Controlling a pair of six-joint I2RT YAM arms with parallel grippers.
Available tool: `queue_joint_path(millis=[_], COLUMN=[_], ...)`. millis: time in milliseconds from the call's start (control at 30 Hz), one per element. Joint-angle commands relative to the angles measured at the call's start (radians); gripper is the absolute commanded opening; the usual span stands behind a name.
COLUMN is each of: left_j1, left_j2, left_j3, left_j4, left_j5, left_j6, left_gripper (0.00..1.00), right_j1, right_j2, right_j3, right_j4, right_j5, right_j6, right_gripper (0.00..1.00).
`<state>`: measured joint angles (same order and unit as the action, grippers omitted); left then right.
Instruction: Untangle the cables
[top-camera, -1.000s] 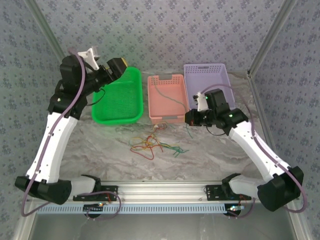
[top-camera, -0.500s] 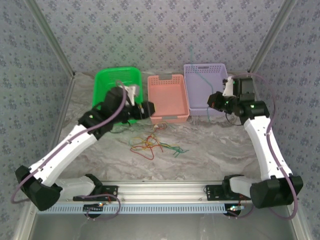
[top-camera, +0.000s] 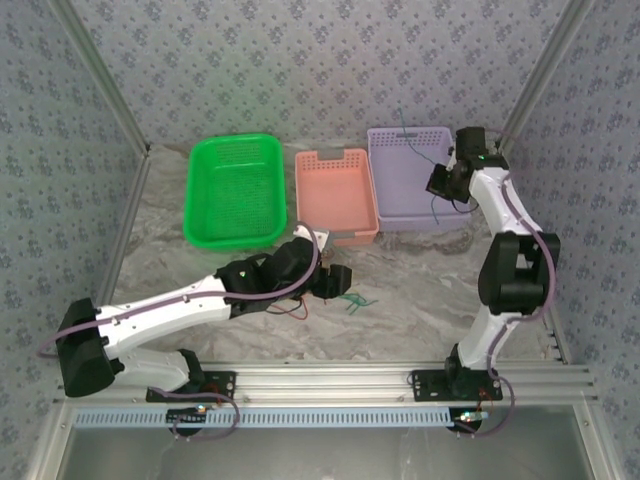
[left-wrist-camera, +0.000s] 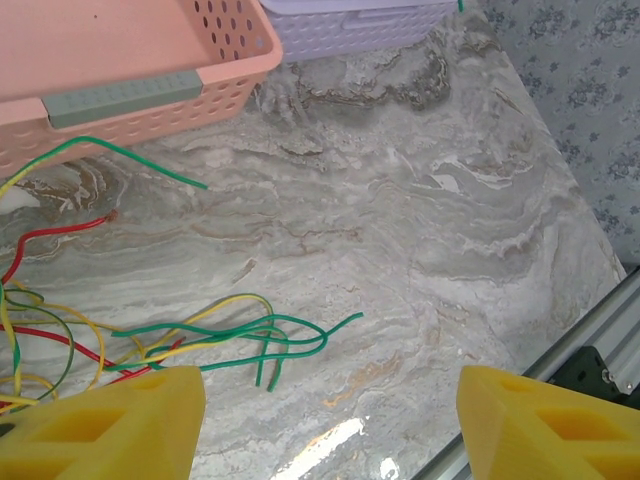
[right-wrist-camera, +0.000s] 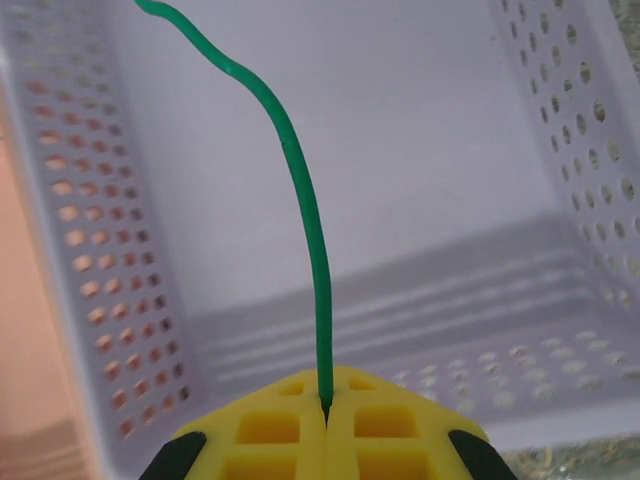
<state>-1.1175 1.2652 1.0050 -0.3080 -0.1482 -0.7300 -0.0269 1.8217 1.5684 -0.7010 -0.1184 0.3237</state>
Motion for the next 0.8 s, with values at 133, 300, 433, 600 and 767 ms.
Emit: queue_joint_path(millis=[133,300,433,600,767], left_j1=[-0.013,-0.014,-0.015,-0.014,-0.013], left_j2=[-0.046,-0.073,-0.081,-0.084,-0.08], left_j3=[-0.048,-0.087,-0.092,-0.092,-0.094], left_j4=[0.029,0.029,0.013,0.006,0.004], left_j5=[-0.059,-0.062,-0.07,-0.078,-0.077], left_j6=[-0.046,-0.064,-0.068,-0.064,-0.066], left_gripper=[0.66,0.66,0.65,0.65,0.65], right_j1=[0.006,0.029,0.068,0.108,0.116], right_j2=[0.171,0.251,0.313,0.332,0.346], right_j3=[0.206,0.307,0.38,0.363,0.313], right_j4=[-0.075,-0.129,-0.19,-0.173,-0.142], right_j5=[0.147,0.219,0.329,0.449,0.556], right_j6=[-0.063,-0.094,-0.148,-0.2,-0.216], right_gripper=[0.0,0.0,0.0,0.0,0.0])
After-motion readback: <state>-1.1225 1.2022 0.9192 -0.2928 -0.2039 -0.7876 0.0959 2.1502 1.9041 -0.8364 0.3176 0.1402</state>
